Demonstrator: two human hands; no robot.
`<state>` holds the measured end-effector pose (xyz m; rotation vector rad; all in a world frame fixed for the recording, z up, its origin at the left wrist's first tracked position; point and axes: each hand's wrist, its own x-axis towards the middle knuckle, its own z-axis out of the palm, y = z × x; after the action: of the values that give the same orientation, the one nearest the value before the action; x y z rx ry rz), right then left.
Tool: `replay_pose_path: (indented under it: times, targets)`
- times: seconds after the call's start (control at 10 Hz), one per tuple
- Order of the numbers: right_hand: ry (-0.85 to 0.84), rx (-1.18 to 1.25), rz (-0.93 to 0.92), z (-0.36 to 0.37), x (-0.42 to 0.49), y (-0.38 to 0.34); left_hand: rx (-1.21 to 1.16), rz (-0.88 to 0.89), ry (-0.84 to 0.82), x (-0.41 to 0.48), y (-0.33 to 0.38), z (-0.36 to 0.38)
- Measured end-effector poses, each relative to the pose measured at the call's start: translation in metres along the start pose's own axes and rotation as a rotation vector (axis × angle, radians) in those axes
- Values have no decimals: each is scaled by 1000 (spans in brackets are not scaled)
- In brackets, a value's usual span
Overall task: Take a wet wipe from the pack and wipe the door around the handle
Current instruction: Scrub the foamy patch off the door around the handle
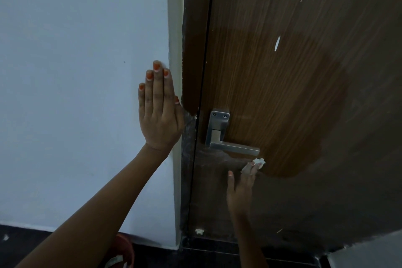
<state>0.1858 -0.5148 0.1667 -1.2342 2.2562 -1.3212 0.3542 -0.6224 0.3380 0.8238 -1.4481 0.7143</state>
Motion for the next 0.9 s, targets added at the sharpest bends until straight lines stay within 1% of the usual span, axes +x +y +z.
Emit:
replay_pose_path:
  times: [0.1, 0.2, 0.3, 0.4, 0.5, 0.6, 0.8, 0.9]
  targets:
    - [33, -45, -28, -4, 5, 18, -1, -13, -30, -1, 1, -1]
    - [146, 11, 78, -14, 19, 27, -13, 12, -17, 0, -1, -1]
    - [161, 18, 62, -9, 21, 18, -12, 3, -13, 0, -1, 0]
    - [58, -99, -138, 11, 5, 3, -11, 5, -10, 0, -1, 1]
    - [-94, -198, -299, 28, -11, -2, -49, -5, -7, 0, -1, 0]
    - [-59, -278, -345, 27, -12, 3, -35, -2, -13, 1, -1, 0]
    - [41, -80, 2, 15, 2, 19, -8, 6, -15, -1, -1, 0]
    - [58, -12, -2, 21, 1, 7, -8, 9, -17, -1, -2, 1]
